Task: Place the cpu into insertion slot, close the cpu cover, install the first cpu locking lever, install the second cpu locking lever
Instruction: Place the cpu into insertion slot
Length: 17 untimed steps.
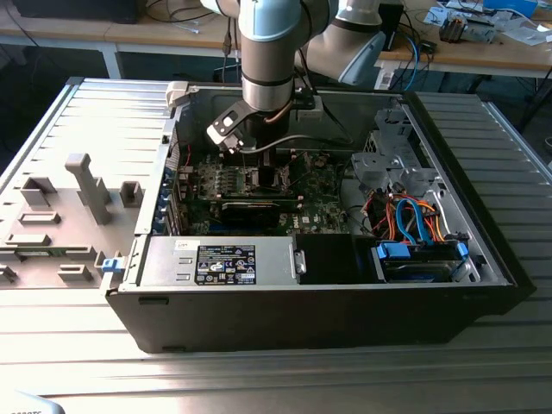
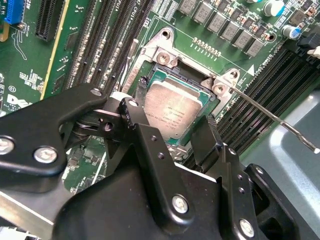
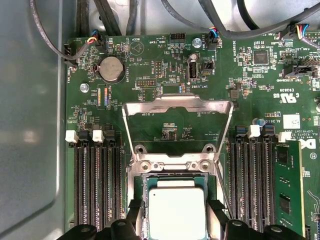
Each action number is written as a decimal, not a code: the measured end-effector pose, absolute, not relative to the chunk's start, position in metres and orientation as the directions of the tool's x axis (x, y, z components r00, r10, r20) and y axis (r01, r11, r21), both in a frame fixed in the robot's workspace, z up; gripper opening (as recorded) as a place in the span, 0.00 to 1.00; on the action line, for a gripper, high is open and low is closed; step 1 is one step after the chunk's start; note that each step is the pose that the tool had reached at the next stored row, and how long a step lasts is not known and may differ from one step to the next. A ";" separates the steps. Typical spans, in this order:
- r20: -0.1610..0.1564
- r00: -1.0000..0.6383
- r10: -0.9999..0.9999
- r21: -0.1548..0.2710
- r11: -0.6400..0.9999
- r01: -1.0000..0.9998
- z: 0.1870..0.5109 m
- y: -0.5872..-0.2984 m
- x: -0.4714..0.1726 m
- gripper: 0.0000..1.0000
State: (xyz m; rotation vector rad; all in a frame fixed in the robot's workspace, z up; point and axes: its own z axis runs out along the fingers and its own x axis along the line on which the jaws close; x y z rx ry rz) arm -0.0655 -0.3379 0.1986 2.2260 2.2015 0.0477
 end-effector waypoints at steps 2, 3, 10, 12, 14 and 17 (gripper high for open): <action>0.015 0.012 1.000 0.029 -0.013 1.000 0.199 -0.338 -0.065 0.62; 0.016 0.014 1.000 0.029 -0.015 0.999 0.198 -0.337 -0.066 0.62; 0.016 0.016 1.000 0.029 -0.016 0.999 0.201 -0.336 -0.066 0.62; 0.016 0.015 1.000 0.029 -0.016 0.999 0.205 -0.336 -0.065 0.62; 0.016 0.015 1.000 0.029 -0.016 0.999 0.205 -0.336 -0.065 0.62; 0.016 0.015 1.000 0.027 -0.016 0.999 0.205 -0.337 -0.065 0.62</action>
